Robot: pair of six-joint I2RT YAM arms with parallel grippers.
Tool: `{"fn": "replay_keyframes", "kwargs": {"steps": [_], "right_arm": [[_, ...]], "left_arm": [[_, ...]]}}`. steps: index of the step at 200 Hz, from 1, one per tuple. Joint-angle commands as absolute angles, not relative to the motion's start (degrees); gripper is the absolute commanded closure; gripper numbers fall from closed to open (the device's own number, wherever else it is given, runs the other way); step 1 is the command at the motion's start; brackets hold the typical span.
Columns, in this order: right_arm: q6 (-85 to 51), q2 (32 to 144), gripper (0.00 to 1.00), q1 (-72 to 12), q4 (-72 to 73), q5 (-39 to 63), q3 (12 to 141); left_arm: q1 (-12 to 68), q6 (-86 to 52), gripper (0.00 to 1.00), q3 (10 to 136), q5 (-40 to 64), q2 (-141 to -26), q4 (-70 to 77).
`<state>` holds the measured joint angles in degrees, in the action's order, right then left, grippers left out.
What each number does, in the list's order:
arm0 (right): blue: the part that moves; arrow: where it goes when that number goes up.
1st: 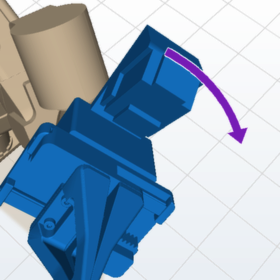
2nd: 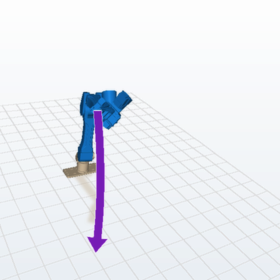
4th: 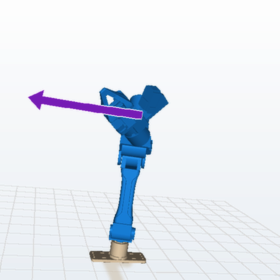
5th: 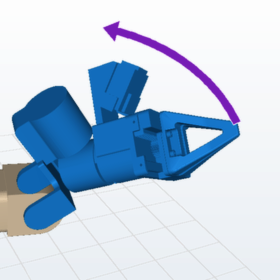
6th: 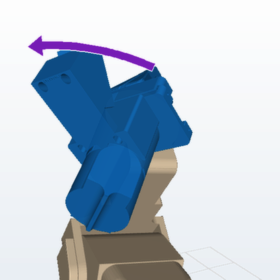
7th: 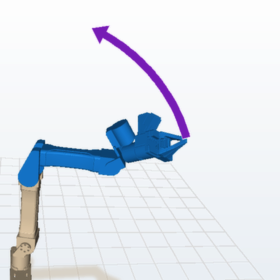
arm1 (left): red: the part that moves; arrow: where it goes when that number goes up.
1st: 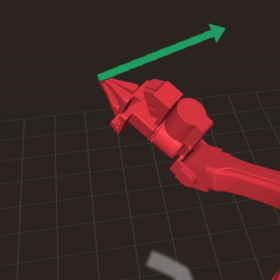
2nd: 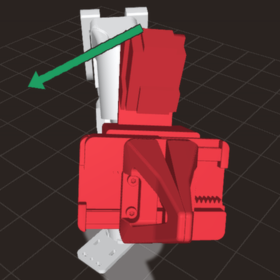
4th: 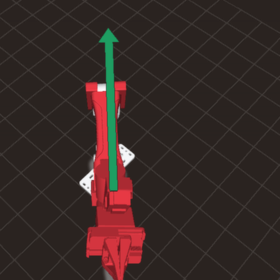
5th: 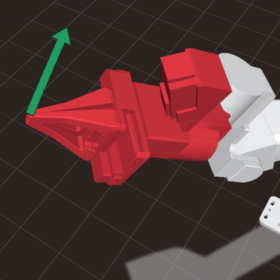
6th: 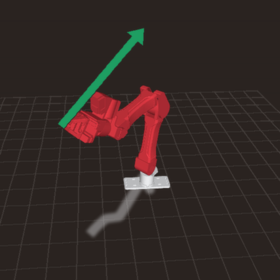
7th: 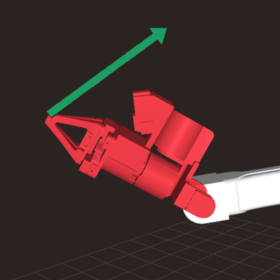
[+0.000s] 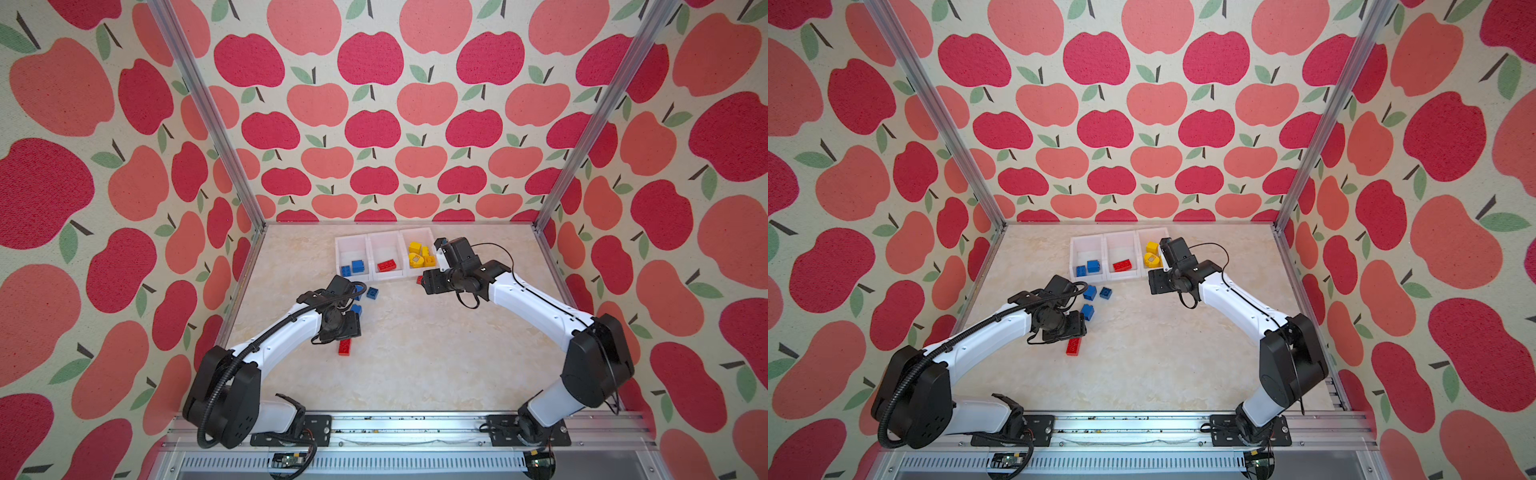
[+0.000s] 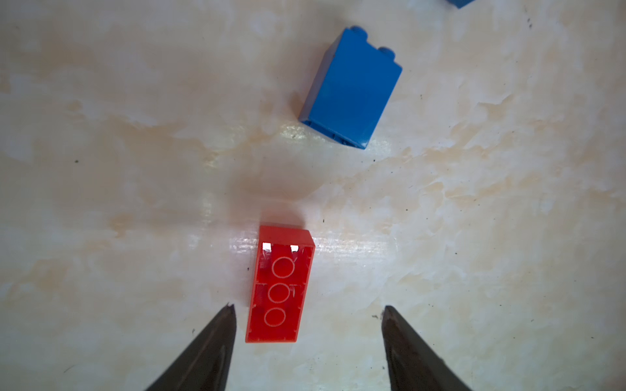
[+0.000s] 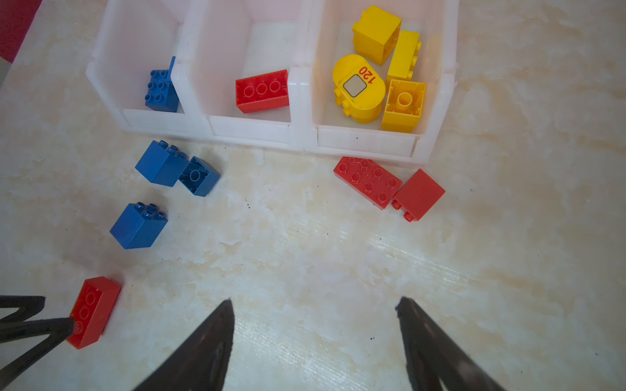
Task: Sort the legos into containers by color
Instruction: Pick up the lego from the center of the table.
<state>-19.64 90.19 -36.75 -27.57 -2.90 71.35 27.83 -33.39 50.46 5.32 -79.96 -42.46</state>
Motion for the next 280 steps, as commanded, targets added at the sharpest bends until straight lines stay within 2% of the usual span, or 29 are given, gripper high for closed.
{"fn": "replay_keyframes", "kwargs": {"steps": [1, 157, 246, 280], "right_arm": [[-21.4, 87.7, 0.21, -37.2, -28.8, -3.3, 69.8], [-21.9, 85.8, 0.2, -37.2, -28.6, -4.5, 67.9], [-21.9, 85.2, 0.2, -36.9, -28.6, -4.8, 67.6], [-21.9, 84.7, 0.2, -36.7, -28.6, -4.8, 67.4]], "left_arm": [[28.8, -32.2, 0.34, 52.6, 2.5, -82.3, -46.7], [29.6, -32.1, 0.52, 51.2, 2.1, -89.8, -42.2], [29.7, -32.1, 0.7, 51.0, 2.0, -90.8, -42.2], [30.0, -32.4, 0.72, 52.1, 0.8, -88.8, -43.9]]}}
